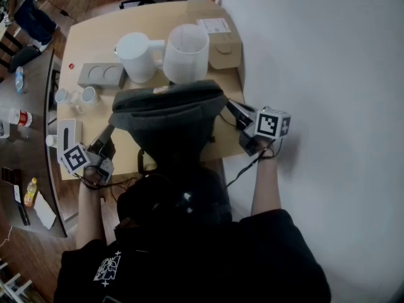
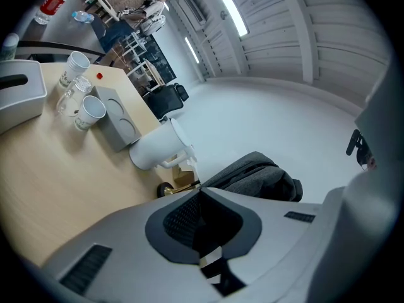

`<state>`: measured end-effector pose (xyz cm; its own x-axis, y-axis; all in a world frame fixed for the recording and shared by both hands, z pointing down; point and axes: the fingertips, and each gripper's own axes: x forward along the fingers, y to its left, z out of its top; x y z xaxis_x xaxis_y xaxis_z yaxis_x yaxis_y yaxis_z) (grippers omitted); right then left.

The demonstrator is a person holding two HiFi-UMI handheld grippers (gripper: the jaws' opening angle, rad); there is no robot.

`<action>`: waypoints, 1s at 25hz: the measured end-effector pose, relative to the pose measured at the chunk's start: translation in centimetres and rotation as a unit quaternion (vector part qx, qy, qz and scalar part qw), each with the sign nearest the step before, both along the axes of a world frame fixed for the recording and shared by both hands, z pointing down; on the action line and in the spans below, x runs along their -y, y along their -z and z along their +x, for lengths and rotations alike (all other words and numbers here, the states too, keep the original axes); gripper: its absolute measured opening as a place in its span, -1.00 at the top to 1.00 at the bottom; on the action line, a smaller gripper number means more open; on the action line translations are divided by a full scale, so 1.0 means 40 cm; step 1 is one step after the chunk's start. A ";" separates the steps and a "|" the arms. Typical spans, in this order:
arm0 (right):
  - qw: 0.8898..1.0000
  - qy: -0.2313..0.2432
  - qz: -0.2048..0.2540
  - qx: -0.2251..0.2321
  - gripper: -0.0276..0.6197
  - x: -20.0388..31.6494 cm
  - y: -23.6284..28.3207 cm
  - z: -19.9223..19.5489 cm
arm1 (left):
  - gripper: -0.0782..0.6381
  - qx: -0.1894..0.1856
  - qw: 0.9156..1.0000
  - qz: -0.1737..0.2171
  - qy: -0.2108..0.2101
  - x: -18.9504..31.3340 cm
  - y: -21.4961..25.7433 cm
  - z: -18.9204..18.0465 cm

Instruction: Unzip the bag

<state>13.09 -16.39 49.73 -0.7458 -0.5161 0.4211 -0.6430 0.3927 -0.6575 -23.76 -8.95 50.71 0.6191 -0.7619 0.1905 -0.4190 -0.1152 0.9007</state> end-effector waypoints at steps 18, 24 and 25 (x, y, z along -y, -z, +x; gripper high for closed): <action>0.998 -0.015 0.045 -0.037 0.20 -0.003 -0.012 0.015 | 0.07 0.068 0.996 0.005 0.065 -0.007 -0.025 -0.060; 0.997 -0.019 0.055 -0.048 0.11 -0.003 -0.031 0.035 | -0.07 0.063 0.995 0.018 0.072 -0.011 -0.018 -0.079; 0.997 -0.022 0.055 -0.052 0.11 -0.002 -0.031 0.037 | -0.07 0.064 0.995 0.020 0.076 -0.012 -0.016 -0.084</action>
<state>14.58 -16.32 50.98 -0.6771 -0.5952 0.4329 -0.7232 0.4291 -0.5412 -27.12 -8.48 51.35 0.4689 -0.8533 0.2280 -0.5460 -0.0771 0.8342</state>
